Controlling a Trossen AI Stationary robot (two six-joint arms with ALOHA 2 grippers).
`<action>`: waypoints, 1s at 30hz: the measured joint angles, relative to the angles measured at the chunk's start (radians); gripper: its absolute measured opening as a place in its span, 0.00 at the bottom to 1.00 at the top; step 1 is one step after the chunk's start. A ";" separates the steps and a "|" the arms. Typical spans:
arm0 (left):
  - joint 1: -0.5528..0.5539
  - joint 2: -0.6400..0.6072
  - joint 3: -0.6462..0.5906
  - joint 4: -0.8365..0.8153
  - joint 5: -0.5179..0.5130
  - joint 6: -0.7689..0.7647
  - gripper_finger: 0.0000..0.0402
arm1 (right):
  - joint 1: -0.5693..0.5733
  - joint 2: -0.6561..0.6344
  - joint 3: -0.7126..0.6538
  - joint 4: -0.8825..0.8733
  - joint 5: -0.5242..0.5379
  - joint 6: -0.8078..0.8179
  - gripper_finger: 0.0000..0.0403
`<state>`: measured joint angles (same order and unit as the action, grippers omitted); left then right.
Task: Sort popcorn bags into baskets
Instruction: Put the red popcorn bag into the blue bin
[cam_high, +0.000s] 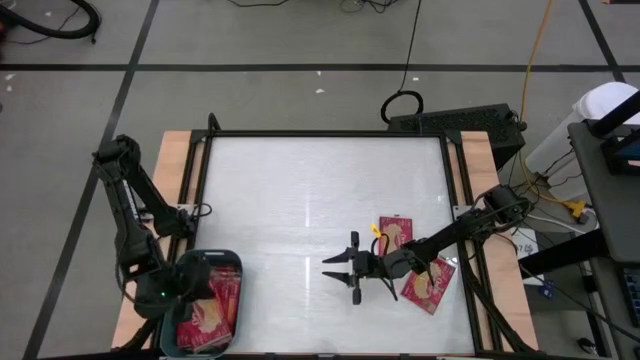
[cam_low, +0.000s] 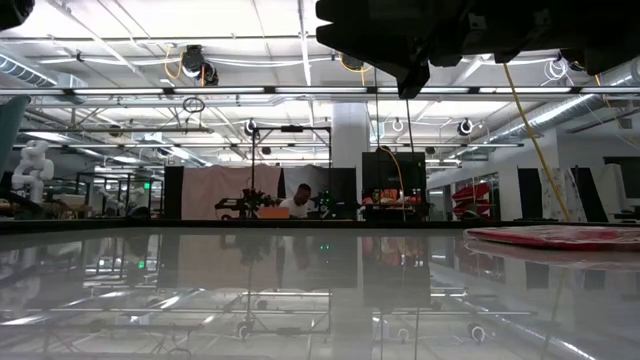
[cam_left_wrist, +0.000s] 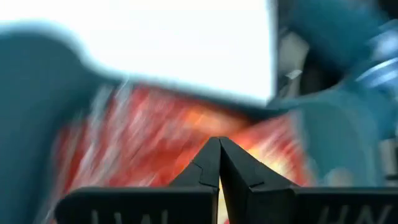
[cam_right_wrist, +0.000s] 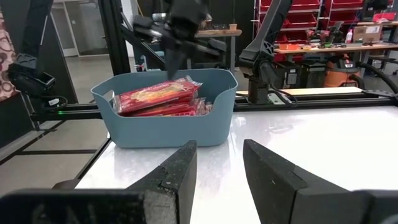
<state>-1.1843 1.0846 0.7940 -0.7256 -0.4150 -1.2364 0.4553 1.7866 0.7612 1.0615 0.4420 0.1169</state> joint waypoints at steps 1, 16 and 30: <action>0.000 0.003 0.000 0.056 -0.033 0.047 0.02 | 0.000 0.000 0.000 0.000 0.000 0.000 0.31; -0.019 0.217 0.000 0.263 0.147 0.069 0.01 | 0.000 0.000 0.000 0.003 0.001 0.002 0.31; -0.042 0.149 0.000 0.216 0.323 -0.014 0.01 | 0.000 0.000 0.000 0.002 0.001 0.002 0.31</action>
<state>-1.2263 1.2341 0.7940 -0.5095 -0.0918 -1.2509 0.4553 1.7866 0.7612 1.0636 0.4435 0.1192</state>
